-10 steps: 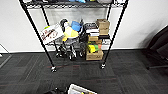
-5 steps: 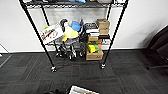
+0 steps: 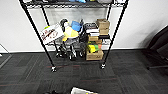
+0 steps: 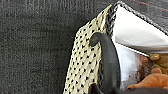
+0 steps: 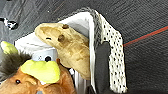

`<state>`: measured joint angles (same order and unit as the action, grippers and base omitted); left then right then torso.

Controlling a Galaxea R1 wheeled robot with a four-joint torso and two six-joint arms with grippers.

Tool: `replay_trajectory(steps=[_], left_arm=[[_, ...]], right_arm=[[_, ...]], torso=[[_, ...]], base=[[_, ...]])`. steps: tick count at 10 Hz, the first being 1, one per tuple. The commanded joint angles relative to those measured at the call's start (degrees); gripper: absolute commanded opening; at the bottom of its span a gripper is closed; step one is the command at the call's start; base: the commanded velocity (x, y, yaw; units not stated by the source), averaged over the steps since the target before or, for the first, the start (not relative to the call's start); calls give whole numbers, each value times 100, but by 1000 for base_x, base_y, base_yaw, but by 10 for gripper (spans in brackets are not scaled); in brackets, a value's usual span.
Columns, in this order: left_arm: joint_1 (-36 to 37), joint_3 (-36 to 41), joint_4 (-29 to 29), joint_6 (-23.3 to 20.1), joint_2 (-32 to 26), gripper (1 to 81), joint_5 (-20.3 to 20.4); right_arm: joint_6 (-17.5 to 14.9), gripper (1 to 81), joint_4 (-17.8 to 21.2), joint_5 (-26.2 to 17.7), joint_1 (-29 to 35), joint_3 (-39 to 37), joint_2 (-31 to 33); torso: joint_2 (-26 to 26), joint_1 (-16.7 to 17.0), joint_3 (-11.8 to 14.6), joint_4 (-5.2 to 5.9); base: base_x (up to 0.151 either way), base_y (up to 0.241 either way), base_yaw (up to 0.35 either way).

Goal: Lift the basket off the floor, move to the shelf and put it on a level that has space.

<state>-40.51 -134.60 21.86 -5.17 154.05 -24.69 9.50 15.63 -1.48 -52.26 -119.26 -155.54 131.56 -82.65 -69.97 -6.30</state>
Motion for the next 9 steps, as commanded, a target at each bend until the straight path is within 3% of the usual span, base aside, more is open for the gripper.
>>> replay_trajectory(steps=[1, 4, 5, 6, 9], left_arm=[[618, 557, 222, 51, -489, 10, -326], [610, 1110, 293, 60, -805, 10, -300], [601, 1128, 301, 60, -805, 10, -309], [601, 1128, 302, 60, -788, 10, -309], [557, 1137, 310, 60, -761, 10, -318]], right_arm=[[26, 10, 125, -222, 466, 229, 214], [26, 10, 133, -230, 466, 430, 450], [35, 10, 133, -230, 448, 544, 564], [35, 10, 125, -230, 440, 616, 627], [35, 10, 125, -222, 378, 747, 907]], torso=[[-573, 369, 0, -13], [-689, 433, 0, 284], [-872, 544, 371, 311], [-1054, 656, 568, 311], [-1486, 922, 856, 311]], base=[[0, 0, 0], [0, 0, 0], [0, 0, 0], [0, 0, 0], [0, 0, 0]])
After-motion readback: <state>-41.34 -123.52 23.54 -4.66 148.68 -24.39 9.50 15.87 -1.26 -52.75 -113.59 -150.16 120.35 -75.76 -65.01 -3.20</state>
